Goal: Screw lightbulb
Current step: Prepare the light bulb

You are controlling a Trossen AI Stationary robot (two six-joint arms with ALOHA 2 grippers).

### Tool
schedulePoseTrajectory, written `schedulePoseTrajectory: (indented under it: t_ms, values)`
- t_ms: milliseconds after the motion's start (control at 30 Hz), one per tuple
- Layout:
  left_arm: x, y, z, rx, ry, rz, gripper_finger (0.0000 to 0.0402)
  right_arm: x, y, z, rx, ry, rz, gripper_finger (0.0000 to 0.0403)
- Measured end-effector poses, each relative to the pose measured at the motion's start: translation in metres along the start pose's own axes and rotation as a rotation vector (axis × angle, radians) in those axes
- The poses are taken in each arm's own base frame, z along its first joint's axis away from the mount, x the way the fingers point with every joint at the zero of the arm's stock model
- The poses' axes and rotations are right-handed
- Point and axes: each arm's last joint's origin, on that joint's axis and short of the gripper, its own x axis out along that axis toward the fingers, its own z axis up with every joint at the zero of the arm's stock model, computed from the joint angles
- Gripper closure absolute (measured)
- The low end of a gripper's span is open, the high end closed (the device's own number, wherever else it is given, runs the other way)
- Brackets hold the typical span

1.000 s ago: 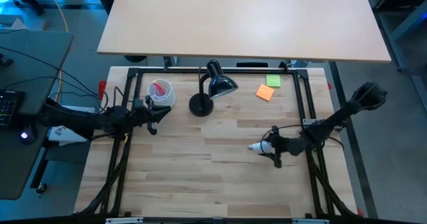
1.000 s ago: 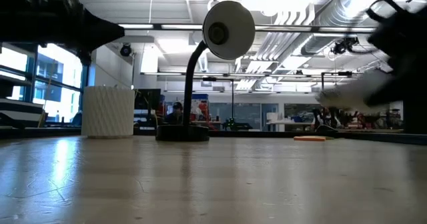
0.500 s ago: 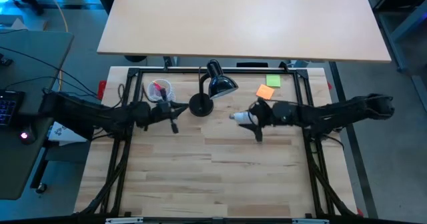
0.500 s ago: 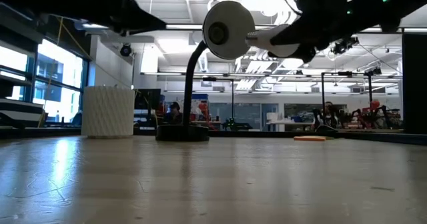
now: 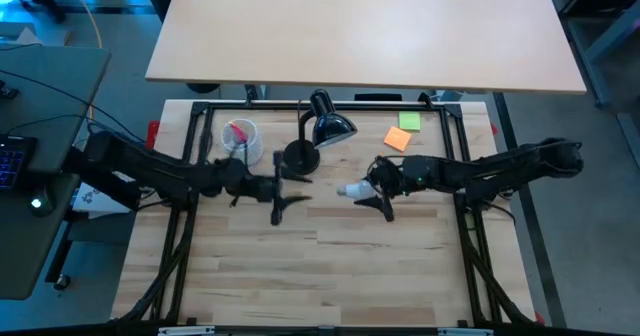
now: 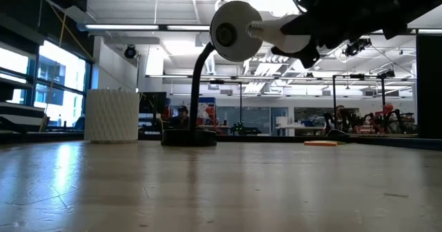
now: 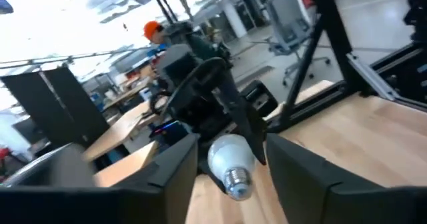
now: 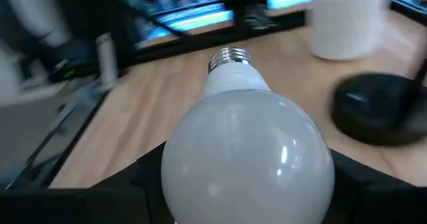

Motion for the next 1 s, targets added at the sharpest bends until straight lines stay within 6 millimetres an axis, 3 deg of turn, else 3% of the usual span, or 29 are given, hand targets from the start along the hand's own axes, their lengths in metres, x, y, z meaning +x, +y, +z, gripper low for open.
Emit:
schedulePoseTrajectory:
  t_ms: [200,467,1000]
  values:
    - [0.039,-0.022,0.009,0.029,0.064,0.037,0.016,-0.001,0.002,0.01,-0.027,-0.092,0.071,0.0168]
    - [0.074,-0.024,0.021,0.045,0.107,0.033,0.0125,-0.001,0.006,0.013,-0.02,-0.128,0.125,0.0168]
    - [0.078,-0.014,0.012,-0.108,0.209,0.05,0.0125,-0.002,0.014,0.02,-0.032,-0.204,0.161,0.0168]
